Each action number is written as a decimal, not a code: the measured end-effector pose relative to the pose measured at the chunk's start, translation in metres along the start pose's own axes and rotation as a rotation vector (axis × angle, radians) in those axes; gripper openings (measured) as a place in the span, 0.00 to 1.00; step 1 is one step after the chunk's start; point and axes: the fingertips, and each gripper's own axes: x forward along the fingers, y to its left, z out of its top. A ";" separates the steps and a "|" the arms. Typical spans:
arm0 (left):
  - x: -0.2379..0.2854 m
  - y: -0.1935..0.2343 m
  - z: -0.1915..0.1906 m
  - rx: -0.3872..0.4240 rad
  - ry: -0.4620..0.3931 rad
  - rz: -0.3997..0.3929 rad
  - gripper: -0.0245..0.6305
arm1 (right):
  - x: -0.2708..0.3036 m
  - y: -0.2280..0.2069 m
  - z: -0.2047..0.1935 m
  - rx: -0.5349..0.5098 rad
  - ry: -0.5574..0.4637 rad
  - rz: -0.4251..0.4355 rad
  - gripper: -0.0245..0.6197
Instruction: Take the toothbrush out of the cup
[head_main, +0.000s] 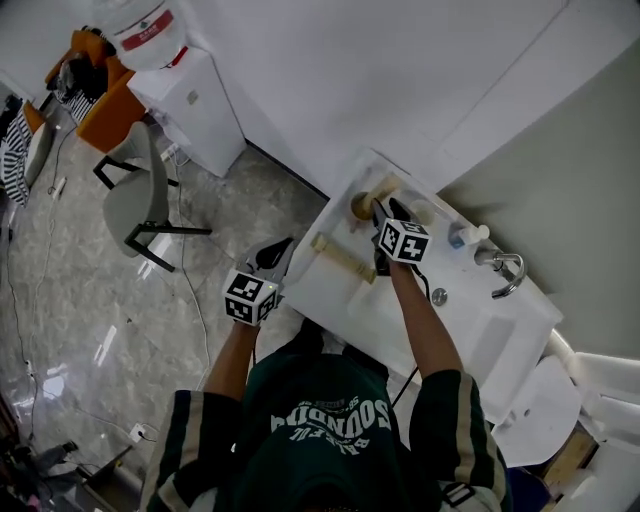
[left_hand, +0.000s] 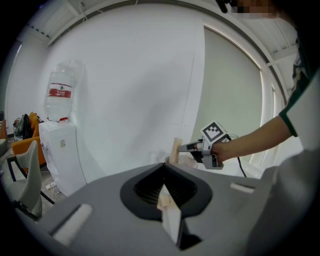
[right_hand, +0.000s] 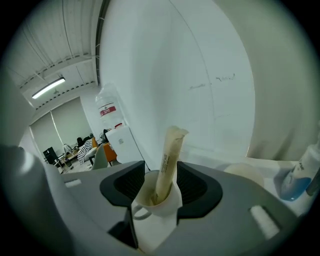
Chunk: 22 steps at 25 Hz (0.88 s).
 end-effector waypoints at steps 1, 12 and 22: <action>-0.003 0.003 -0.002 -0.005 0.001 0.010 0.11 | 0.005 -0.002 -0.001 0.006 0.009 -0.007 0.31; -0.031 0.021 -0.017 -0.039 0.007 0.078 0.11 | 0.025 -0.012 -0.006 0.059 0.031 -0.016 0.16; -0.026 0.007 -0.009 -0.012 -0.011 0.037 0.11 | -0.019 0.012 0.034 -0.018 -0.087 0.067 0.11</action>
